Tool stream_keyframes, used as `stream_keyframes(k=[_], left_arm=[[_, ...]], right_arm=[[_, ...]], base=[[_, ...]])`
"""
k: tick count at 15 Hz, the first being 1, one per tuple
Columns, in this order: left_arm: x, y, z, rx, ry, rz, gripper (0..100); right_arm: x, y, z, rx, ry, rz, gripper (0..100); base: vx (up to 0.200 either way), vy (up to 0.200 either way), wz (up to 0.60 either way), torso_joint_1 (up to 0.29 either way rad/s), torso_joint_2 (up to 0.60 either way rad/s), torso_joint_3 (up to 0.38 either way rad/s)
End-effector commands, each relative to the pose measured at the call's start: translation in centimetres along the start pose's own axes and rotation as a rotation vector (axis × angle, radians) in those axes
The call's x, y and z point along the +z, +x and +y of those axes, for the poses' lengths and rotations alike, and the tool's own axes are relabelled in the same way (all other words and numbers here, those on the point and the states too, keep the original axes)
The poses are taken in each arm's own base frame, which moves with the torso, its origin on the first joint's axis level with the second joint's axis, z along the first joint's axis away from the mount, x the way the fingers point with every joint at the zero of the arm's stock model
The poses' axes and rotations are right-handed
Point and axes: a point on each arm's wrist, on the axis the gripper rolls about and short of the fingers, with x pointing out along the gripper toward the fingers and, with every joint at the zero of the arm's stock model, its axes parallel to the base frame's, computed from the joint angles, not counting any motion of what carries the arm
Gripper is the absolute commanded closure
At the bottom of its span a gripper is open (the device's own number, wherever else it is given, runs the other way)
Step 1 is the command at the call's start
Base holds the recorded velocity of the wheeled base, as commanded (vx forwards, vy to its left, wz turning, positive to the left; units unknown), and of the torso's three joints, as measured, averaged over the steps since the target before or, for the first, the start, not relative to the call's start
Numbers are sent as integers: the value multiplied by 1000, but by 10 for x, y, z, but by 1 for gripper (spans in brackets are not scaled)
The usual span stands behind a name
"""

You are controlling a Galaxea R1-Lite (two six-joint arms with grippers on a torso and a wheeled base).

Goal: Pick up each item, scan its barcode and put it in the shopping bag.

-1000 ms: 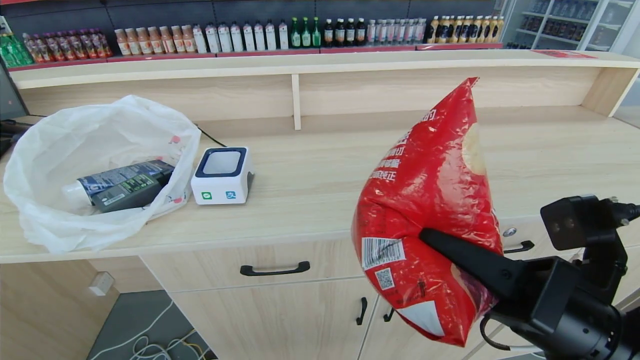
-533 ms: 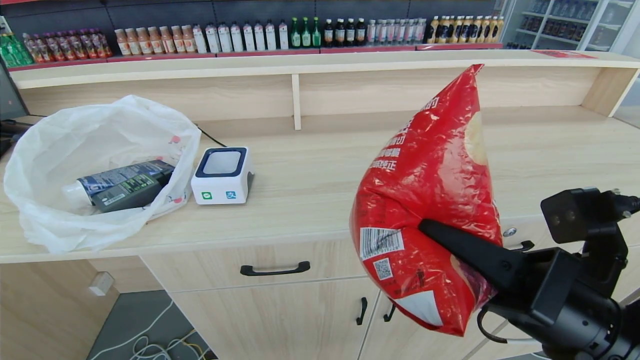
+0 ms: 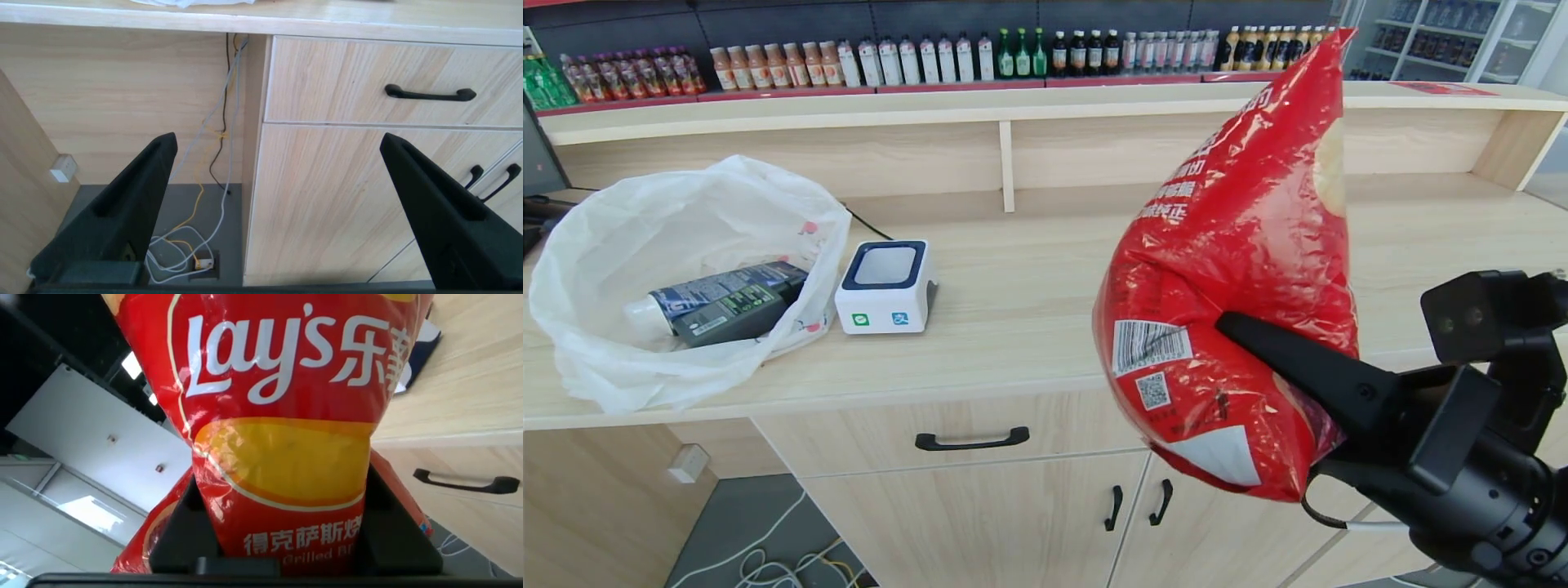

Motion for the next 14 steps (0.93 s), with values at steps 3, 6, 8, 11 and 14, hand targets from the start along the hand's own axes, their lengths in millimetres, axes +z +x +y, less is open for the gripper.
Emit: stream_keyframes(k=[3, 6, 8, 11, 14], left_arm=[[0, 0, 0, 0, 0, 0, 0], [0, 0, 0, 0, 0, 0, 0], [0, 0, 0, 0, 0, 0, 0], [0, 0, 0, 0, 0, 0, 0], [0, 0, 0, 0, 0, 0, 0]], right_arm=[[4, 3, 5, 26, -31, -18, 100], [6, 7, 8, 56, -147, -14, 100], [0, 7, 1, 53, -318, 34, 100], [-5, 11, -7, 36, -522, 55, 100], [-1, 14, -18, -3, -722, 47, 100]], base=[[0, 0, 0, 0, 0, 0], [0, 0, 0, 0, 0, 0], [0, 0, 0, 0, 0, 0], [0, 0, 0, 0, 0, 0], [0, 0, 0, 0, 0, 0]])
